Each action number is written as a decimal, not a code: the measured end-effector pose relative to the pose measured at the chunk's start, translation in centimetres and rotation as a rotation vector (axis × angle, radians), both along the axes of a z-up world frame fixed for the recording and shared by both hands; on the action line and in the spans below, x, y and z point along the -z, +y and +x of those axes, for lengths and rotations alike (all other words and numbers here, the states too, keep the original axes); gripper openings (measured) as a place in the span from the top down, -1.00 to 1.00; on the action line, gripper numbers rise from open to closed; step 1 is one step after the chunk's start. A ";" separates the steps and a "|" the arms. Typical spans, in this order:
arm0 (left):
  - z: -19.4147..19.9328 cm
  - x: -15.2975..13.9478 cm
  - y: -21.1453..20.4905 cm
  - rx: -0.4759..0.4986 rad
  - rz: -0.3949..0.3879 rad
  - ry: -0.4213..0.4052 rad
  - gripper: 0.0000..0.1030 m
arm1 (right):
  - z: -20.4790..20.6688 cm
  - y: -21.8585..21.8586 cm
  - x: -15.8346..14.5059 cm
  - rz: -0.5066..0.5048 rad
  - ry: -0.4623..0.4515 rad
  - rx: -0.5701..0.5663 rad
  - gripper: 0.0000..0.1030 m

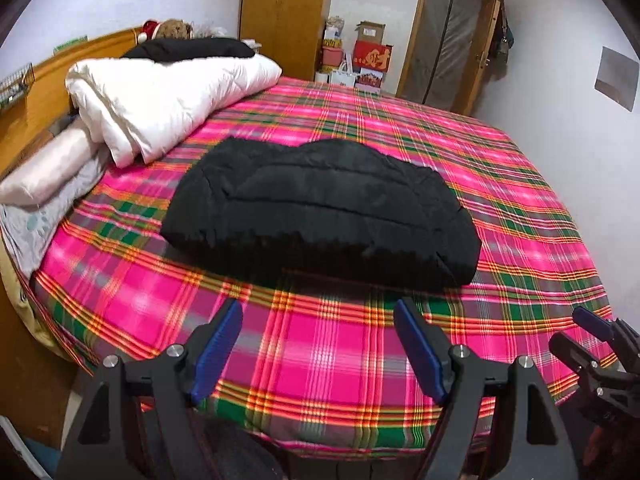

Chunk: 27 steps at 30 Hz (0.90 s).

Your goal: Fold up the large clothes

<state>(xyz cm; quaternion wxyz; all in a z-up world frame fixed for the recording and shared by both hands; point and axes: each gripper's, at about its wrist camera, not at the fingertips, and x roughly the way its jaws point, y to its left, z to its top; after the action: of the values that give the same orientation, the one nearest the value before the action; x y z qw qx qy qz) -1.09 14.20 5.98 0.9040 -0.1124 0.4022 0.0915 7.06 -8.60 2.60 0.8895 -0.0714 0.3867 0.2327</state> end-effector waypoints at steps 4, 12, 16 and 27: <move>-0.1 0.5 0.1 -0.019 0.011 0.030 -0.55 | -0.3 0.4 0.3 -0.003 0.014 -0.008 -0.39; -0.6 0.7 0.2 -0.036 0.033 0.034 -0.55 | -0.9 0.8 0.5 -0.007 0.014 -0.013 -0.39; -0.6 0.7 0.1 -0.034 0.043 0.041 -0.55 | -1.0 0.9 0.6 -0.010 0.019 -0.014 -0.39; -0.7 0.6 -0.1 -0.035 0.045 0.036 -0.55 | -1.0 1.1 0.7 -0.009 0.021 -0.010 -0.39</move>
<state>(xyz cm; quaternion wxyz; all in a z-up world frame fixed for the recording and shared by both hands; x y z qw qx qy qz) -1.81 14.10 5.36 0.8972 -0.0975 0.4141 0.1185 6.02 -7.52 1.87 0.8838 -0.0752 0.3967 0.2362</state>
